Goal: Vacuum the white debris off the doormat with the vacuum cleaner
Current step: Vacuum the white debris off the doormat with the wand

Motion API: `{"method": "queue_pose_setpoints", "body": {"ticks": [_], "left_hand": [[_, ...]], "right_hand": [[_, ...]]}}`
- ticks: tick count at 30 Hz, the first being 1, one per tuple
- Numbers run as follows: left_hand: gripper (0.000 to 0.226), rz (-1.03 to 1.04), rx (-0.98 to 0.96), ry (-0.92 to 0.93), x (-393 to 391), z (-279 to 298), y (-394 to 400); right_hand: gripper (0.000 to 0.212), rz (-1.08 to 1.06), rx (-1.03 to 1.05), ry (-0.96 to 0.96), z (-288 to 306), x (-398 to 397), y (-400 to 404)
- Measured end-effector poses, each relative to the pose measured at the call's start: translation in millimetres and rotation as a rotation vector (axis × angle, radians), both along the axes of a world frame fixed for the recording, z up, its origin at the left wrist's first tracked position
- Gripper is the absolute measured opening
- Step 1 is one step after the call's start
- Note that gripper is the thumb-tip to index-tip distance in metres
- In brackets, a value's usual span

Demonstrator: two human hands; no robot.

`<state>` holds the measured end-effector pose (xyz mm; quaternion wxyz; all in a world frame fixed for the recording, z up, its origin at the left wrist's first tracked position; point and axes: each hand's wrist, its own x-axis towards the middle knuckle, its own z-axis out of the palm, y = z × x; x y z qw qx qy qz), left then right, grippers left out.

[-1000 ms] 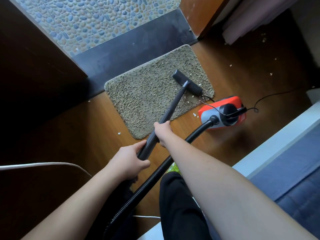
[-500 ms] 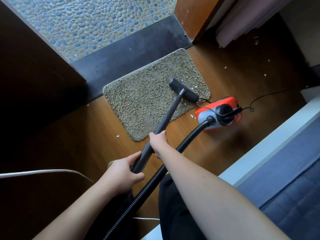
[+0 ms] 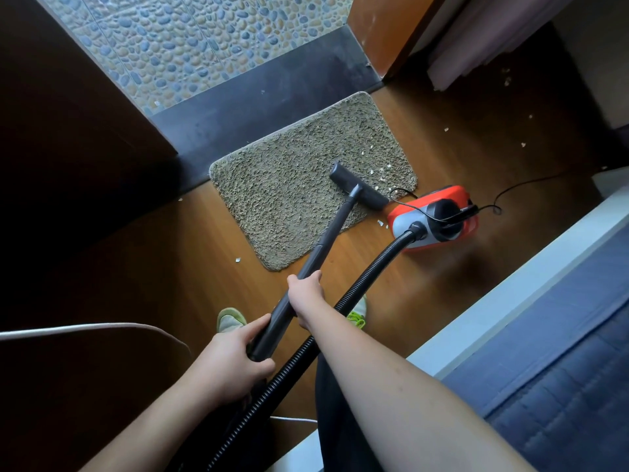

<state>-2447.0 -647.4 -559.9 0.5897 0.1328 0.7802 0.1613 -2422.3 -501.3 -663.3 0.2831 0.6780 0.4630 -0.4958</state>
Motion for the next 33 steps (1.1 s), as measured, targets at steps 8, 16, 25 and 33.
{"method": "queue_pose_setpoints", "body": {"ticks": [8,16,25,33], "left_hand": [[0.082,-0.004,-0.016,-0.012,1.1,-8.9,6.9],[0.081,0.003,-0.015,-0.023,3.6,-7.4,9.4],[0.08,0.026,-0.013,0.039,11.4,-6.4,33.0],[0.079,0.024,-0.008,0.094,5.5,-11.1,55.6]], "right_hand": [[0.074,-0.061,-0.014,0.011,-6.1,-3.5,0.4],[0.068,-0.056,-0.007,0.005,-9.0,1.1,5.0],[0.071,0.045,0.02,0.03,-16.0,6.0,28.4],[0.067,-0.075,0.017,0.079,-24.9,-2.9,47.0]]}}
